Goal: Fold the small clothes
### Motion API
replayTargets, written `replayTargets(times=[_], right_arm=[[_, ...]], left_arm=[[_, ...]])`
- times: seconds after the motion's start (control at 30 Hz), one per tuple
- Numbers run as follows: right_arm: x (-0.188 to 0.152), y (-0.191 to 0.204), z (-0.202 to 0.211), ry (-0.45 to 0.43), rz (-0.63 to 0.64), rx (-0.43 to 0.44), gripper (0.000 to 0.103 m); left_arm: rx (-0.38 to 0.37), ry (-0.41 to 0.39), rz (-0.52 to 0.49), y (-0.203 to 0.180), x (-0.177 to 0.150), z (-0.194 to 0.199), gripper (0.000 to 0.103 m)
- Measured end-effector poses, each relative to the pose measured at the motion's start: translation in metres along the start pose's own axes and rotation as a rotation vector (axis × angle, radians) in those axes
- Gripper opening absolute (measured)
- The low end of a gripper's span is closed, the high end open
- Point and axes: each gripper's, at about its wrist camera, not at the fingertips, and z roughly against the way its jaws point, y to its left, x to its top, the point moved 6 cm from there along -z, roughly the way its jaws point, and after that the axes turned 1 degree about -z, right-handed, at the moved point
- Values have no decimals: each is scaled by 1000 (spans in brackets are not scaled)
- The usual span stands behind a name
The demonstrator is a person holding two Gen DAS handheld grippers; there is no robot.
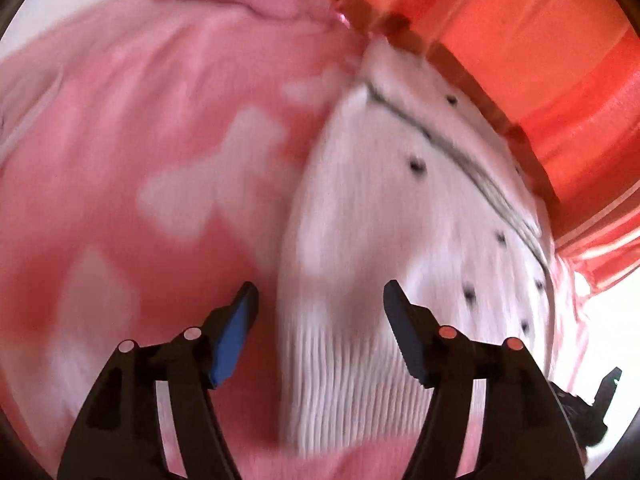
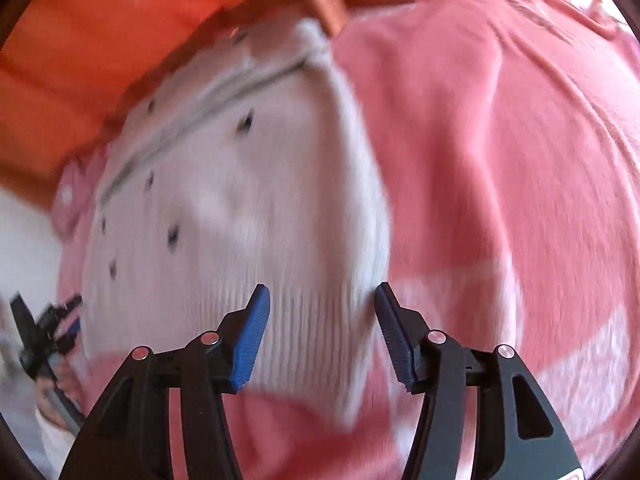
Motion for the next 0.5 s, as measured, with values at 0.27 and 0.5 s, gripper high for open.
replayTargets(times=[0.27, 0.5], right_arm=[[4, 15, -12, 26, -87, 100, 16], [-1, 21, 82, -181, -14, 59, 6]], left_arm=[[49, 87, -53, -20, -15, 1, 32], [-48, 81, -119, -38, -20, 63, 6]])
